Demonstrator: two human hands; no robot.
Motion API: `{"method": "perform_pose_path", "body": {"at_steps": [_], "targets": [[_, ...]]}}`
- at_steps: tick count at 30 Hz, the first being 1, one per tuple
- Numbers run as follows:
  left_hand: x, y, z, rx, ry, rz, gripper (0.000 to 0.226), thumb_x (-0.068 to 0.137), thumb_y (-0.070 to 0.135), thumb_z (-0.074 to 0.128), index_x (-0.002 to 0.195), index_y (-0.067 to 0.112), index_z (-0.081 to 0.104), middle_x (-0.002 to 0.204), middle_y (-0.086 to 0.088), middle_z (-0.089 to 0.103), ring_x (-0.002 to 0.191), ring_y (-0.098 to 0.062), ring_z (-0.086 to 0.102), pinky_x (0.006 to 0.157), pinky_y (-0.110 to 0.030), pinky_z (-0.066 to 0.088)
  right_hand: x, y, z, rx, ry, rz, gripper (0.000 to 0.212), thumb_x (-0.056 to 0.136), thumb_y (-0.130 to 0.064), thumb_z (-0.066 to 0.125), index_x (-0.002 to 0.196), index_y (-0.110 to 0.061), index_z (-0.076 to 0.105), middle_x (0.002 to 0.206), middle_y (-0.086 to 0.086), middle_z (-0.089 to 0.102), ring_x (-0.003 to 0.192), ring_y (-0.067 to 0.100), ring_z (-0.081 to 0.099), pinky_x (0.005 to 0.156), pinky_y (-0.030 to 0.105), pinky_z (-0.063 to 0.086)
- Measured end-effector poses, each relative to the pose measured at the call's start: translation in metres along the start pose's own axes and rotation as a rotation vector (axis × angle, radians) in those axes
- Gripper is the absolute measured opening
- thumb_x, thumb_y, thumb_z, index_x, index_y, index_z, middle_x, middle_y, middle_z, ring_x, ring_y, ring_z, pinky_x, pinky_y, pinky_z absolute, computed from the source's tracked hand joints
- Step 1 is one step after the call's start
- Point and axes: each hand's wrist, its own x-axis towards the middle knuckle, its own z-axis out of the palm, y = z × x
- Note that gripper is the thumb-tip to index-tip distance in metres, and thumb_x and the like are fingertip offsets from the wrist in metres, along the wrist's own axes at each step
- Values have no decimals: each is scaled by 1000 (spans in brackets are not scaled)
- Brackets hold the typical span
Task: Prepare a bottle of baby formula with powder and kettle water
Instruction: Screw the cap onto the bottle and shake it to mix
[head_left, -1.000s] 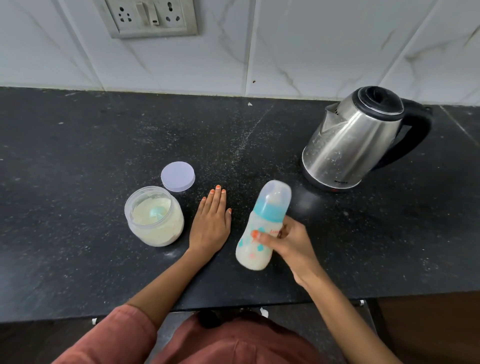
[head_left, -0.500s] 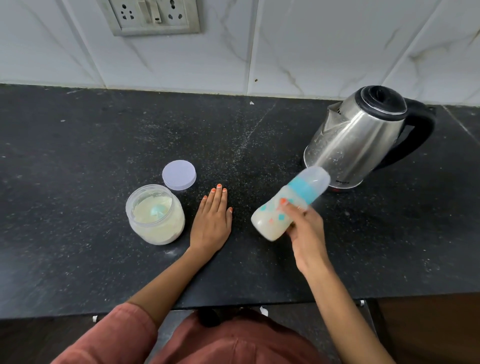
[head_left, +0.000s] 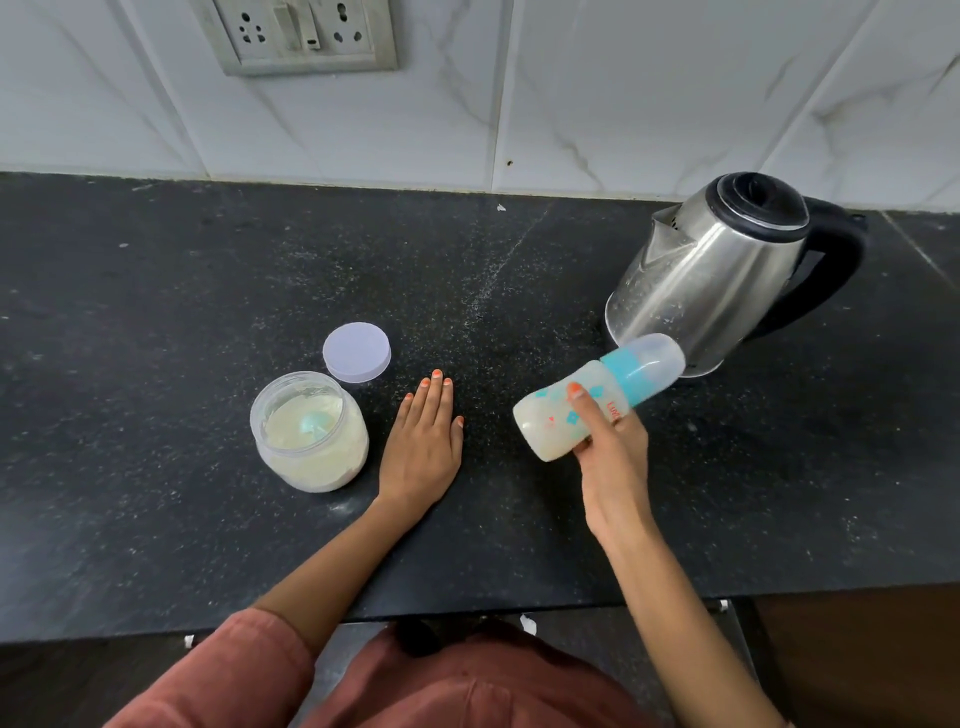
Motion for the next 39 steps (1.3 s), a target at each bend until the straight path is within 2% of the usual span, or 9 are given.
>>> {"method": "perform_pose_path", "body": {"at_steps": [5, 9, 12, 18, 24, 30, 32, 36, 39], "targets": [[1, 0, 0, -1, -9, -6, 63, 90, 35, 11, 138, 0, 31, 147, -16, 30, 136, -29, 28, 109, -37, 13, -20, 7, -6, -397, -302, 67, 26, 70, 2, 71, 86, -18, 65, 80, -6, 72, 78, 6, 68, 70, 18, 54], [0, 1, -1, -1, 0, 0, 65, 90, 37, 8, 140, 2, 28, 149, -14, 26, 138, -27, 24, 110, -35, 10, -6, -1, -4, -100, -89, 24, 21, 76, -4, 65, 93, -16, 63, 91, -1, 69, 85, 11, 65, 82, 29, 53], [0, 1, -1, 2, 7, 3, 66, 89, 38, 6, 141, 2, 26, 150, -13, 24, 139, -26, 21, 110, -33, 7, 0, 1, -1, 55, 59, -4, 24, 83, -7, 61, 102, -20, 57, 98, -4, 65, 92, 9, 62, 85, 28, 51], [1, 0, -1, 7, -14, -8, 62, 90, 35, 12, 137, 0, 33, 146, -16, 32, 135, -30, 31, 109, -38, 16, -20, 19, -12, -382, -223, 97, 26, 70, -1, 72, 91, -15, 65, 87, 1, 71, 87, 16, 67, 77, 26, 54], [0, 1, -3, -9, -19, -6, 62, 91, 35, 12, 138, 0, 32, 147, -16, 31, 136, -29, 29, 109, -37, 13, -1, 6, 0, 3, 1, -12, 23, 80, -6, 63, 98, -21, 59, 95, -3, 67, 92, 11, 63, 86, 31, 51], [1, 0, -2, -7, -32, -9, 57, 91, 30, 20, 133, -3, 41, 140, -19, 41, 128, -34, 41, 105, -47, 26, -25, 11, -5, -436, -376, 91, 30, 66, 2, 76, 87, -17, 65, 80, -5, 73, 79, 8, 68, 69, 20, 54], [0, 1, -2, -7, -26, -3, 62, 90, 35, 13, 138, 0, 33, 146, -16, 32, 135, -30, 31, 109, -39, 17, -18, 8, -3, -306, -279, 63, 32, 63, -4, 78, 90, -16, 65, 83, -3, 72, 81, 10, 67, 76, 25, 54], [-1, 0, -1, 4, -6, 7, 68, 88, 40, 2, 142, 4, 22, 152, -12, 19, 140, -24, 17, 111, -32, 5, -3, 5, 5, 49, 8, 32, 21, 83, -8, 61, 98, -23, 59, 97, -3, 66, 92, 10, 63, 87, 31, 51], [0, -1, 0, 0, 4, 1, 66, 89, 37, 7, 140, 1, 27, 149, -14, 25, 138, -28, 24, 110, -35, 10, -13, 13, -1, -180, -140, 94, 23, 79, -6, 65, 98, -19, 61, 98, 1, 68, 95, 16, 64, 84, 31, 52]]}}
